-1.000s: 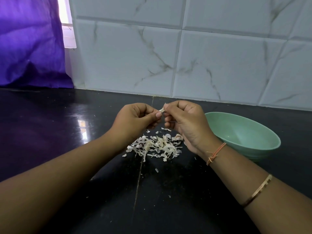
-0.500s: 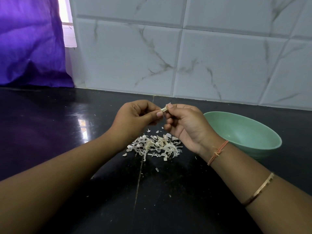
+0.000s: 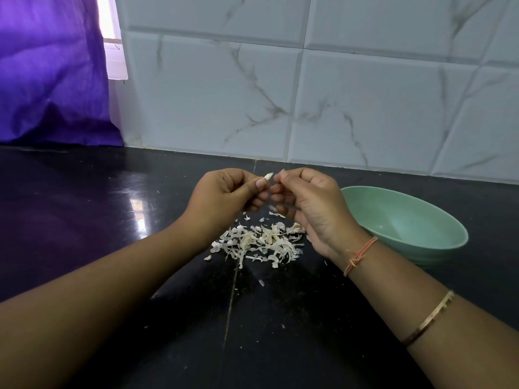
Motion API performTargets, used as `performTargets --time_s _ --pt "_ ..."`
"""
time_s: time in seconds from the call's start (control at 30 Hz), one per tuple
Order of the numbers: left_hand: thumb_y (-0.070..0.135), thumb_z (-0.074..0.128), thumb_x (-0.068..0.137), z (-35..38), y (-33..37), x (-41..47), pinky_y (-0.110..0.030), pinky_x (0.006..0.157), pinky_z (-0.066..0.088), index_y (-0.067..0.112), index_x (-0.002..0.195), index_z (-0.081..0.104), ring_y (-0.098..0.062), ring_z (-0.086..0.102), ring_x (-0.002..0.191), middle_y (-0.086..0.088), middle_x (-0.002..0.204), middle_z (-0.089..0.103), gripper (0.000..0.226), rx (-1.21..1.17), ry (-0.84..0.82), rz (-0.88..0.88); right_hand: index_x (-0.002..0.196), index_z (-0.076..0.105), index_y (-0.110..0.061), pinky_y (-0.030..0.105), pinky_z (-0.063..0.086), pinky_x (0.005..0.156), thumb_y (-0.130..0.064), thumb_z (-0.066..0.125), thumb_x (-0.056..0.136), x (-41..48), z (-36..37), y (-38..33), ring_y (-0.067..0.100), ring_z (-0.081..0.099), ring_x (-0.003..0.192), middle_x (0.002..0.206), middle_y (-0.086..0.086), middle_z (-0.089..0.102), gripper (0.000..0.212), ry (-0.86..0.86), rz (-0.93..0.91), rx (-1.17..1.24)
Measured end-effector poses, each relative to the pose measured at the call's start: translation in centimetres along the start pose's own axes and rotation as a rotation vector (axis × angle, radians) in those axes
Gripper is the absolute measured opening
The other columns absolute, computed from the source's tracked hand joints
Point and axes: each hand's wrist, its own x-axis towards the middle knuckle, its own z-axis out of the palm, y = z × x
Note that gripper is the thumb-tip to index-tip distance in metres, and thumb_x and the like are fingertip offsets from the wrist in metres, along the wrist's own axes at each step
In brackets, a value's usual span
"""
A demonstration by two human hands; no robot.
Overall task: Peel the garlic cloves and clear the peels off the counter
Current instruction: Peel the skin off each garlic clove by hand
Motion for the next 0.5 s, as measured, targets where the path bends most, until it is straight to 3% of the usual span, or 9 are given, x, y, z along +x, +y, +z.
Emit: performTargets --time_s 0.2,0.37,0.5 --pt "0.009 0.056 0.088 0.01 -0.01 -0.01 -0.013 0.055 0.05 0.008 0.074 0.065 0.0 0.057 0.052 0.007 0.055 0.065 0.017 0.021 0.009 -0.007 0.076 0.062 -0.01 0.025 0.05 0.065 0.006 0.056 0.085 0.03 0.15 -0.09 0.012 0.059 0.069 0.074 0.003 0.063 0.019 0.025 -0.075 0.012" --pt "0.008 0.057 0.088 0.19 0.08 -0.17 -0.014 0.055 0.05 0.012 0.071 0.064 -0.001 0.057 0.051 0.008 0.053 0.064 0.019 0.078 0.005 0.019 0.074 0.063 -0.009 0.022 0.048 0.057 -0.017 0.06 0.088 -0.16 0.17 -0.51 0.01 0.056 0.06 0.067 0.003 0.062 0.017 -0.021 -0.027 0.078" --pt "0.012 0.06 0.087 0.09 -0.04 -0.19 -0.022 0.061 0.053 0.016 0.071 0.066 -0.006 0.058 0.055 0.008 0.055 0.065 0.017 0.166 0.006 0.052 0.07 0.063 -0.008 0.022 0.045 0.055 -0.011 0.062 0.087 -0.05 0.15 -0.27 0.009 0.052 0.057 0.064 0.002 0.06 0.017 -0.013 -0.044 0.0"
